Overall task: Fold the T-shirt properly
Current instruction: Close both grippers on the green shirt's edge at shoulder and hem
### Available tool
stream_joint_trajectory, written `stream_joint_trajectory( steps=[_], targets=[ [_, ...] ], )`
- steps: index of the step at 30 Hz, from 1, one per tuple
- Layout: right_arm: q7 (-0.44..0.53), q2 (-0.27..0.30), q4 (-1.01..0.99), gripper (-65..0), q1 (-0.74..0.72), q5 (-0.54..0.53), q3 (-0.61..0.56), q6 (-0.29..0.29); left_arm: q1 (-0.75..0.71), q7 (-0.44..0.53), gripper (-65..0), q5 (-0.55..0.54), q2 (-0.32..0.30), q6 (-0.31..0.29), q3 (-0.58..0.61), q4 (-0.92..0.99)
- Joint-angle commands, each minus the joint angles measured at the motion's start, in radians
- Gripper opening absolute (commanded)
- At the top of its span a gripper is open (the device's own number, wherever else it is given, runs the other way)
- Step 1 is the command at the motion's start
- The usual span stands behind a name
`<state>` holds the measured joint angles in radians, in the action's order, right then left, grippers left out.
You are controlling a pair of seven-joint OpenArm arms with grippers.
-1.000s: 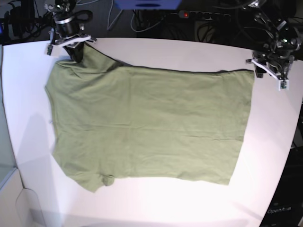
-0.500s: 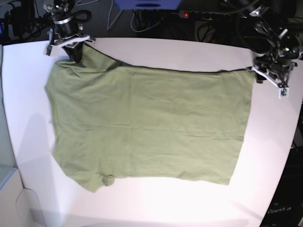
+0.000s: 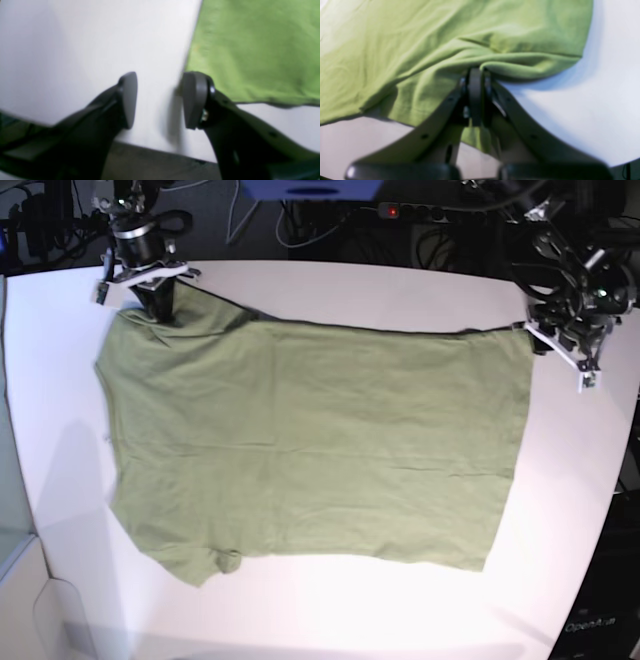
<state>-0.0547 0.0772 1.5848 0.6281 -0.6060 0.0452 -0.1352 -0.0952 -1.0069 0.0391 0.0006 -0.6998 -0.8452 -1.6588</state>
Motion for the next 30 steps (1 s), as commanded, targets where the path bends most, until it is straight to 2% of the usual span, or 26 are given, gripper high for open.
stream_joint_trajectory(
  steps=[1, 8, 17, 30],
  targets=[
    [-0.076, 0.003, -0.007, -64.9, 0.017, 0.013, 0.0, 0.019, 0.005, 0.015, -36.6, -0.011, -0.011, 0.002, 0.005, -0.021],
    [-0.076, 0.003, -0.005, -64.9, 0.016, 0.013, 0.0, 0.019, 0.01, 0.003, -36.6, -0.009, -0.011, 0.002, 0.01, -0.021],
    [-0.076, 0.016, -0.005, -64.9, 0.016, 0.013, 0.0, 0.019, 0.01, -0.008, -36.5, -0.011, -0.011, 0.002, 0.097, -0.008],
    [-0.076, 0.016, -0.005, -64.9, 0.016, 0.013, -0.001, 0.019, 0.004, -0.002, -36.5, -0.003, -0.012, 0.002, 0.089, 0.004]
  ],
)
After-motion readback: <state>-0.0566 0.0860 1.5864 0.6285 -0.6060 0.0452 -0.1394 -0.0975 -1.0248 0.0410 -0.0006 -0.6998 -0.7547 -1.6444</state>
